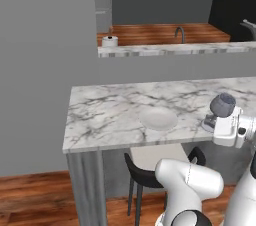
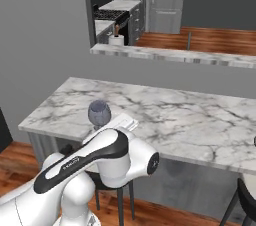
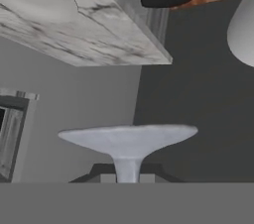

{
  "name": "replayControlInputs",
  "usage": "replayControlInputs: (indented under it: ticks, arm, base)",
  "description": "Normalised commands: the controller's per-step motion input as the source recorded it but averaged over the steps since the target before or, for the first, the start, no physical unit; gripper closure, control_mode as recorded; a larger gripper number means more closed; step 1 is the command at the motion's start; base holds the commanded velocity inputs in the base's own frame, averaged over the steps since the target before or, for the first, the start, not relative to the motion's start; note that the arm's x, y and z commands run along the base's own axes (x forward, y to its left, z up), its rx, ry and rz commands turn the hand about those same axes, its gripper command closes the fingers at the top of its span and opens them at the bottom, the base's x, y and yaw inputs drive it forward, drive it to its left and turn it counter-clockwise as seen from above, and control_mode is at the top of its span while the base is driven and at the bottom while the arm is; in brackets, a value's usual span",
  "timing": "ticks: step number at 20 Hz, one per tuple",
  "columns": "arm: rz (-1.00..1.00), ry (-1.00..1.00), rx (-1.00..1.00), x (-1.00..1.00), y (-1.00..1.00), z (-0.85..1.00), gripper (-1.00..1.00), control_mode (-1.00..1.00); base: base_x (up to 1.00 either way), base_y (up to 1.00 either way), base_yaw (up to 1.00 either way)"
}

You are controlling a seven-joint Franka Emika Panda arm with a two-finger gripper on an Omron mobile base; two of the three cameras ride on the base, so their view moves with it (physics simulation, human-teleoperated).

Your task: Retrieve the wine glasses from the counter and place one next to each plate.

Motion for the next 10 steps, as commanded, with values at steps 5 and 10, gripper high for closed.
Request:
replayControlInputs:
  ticks: [5, 10]
  arm:
    - [0.0, 0.11, 0.0, 0.62, -0.4, -0.06, 1.0, -1.0]
    - [0.0, 0.1, 0.0, 0.66, -0.41, -0.05, 1.0, -1.0]
  base:
    - [0.13, -0.08, -0.01]
    - [0.0, 0.0, 0.0]
